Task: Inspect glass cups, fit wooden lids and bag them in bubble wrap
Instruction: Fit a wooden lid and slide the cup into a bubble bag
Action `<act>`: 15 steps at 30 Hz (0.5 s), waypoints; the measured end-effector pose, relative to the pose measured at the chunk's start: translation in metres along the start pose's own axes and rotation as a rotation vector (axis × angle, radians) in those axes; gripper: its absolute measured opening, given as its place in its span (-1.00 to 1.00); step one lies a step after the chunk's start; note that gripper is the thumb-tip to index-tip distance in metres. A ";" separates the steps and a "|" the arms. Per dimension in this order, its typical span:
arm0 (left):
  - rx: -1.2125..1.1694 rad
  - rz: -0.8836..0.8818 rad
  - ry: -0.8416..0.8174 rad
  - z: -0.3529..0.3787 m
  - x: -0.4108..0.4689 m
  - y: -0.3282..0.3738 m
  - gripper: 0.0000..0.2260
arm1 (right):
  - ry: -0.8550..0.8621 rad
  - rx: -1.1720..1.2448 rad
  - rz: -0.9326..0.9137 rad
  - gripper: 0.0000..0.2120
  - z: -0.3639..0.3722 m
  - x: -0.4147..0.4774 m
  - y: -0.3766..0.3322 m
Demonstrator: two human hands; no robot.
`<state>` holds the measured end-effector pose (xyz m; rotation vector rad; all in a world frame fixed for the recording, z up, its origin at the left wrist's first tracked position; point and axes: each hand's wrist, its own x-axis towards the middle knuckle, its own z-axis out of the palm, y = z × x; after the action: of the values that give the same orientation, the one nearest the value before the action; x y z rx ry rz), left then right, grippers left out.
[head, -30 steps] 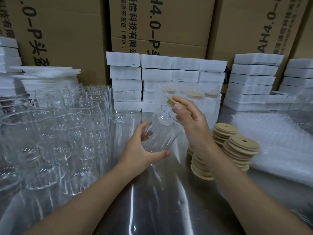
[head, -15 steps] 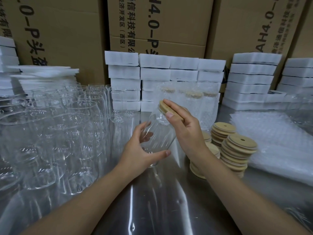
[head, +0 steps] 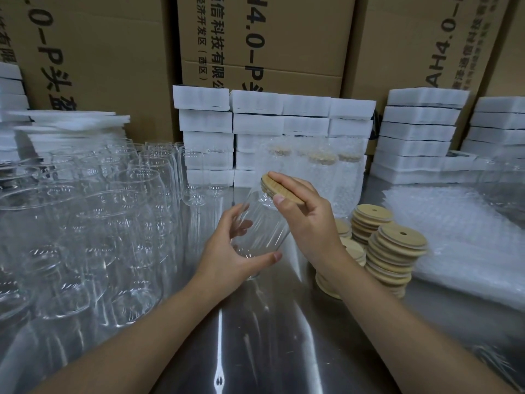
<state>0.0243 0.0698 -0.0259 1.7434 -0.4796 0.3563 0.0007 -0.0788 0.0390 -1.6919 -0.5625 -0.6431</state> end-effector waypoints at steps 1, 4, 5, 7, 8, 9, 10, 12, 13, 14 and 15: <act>0.000 0.002 0.001 0.000 0.000 0.000 -0.09 | 0.000 -0.001 -0.001 -0.74 0.000 0.000 0.000; 0.000 0.013 0.008 0.000 -0.001 0.002 -0.15 | 0.007 -0.022 -0.012 -0.72 0.001 -0.001 0.001; 0.002 0.017 0.012 0.000 -0.001 0.003 -0.17 | 0.012 -0.031 -0.015 -0.71 0.001 -0.003 0.001; 0.004 0.024 0.016 -0.001 0.000 0.003 -0.18 | 0.021 -0.053 -0.011 -0.69 0.003 -0.005 0.000; -0.001 0.024 0.015 -0.002 0.000 0.003 -0.18 | 0.018 -0.071 0.001 -0.68 0.003 -0.005 -0.001; -0.012 0.023 0.014 -0.002 0.000 0.004 -0.19 | 0.004 -0.095 0.019 -0.66 0.002 -0.004 -0.003; -0.023 0.022 0.016 -0.001 0.000 0.005 -0.21 | -0.020 -0.124 0.041 -0.64 0.000 -0.003 -0.006; -0.046 0.019 0.030 0.001 0.001 0.007 -0.21 | -0.078 -0.185 0.082 -0.60 -0.010 0.001 -0.013; -0.057 0.017 0.044 0.002 0.002 0.008 -0.19 | -0.098 -0.219 0.086 -0.59 -0.017 0.003 -0.017; -0.065 0.012 0.062 0.002 0.002 0.009 -0.19 | -0.098 -0.253 0.076 -0.62 -0.026 0.004 -0.023; -0.073 0.007 0.080 0.003 0.003 0.010 -0.21 | -0.079 -0.284 0.062 -0.68 -0.037 0.006 -0.029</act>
<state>0.0217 0.0649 -0.0167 1.6512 -0.4358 0.4065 -0.0183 -0.1095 0.0699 -1.9999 -0.4896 -0.6358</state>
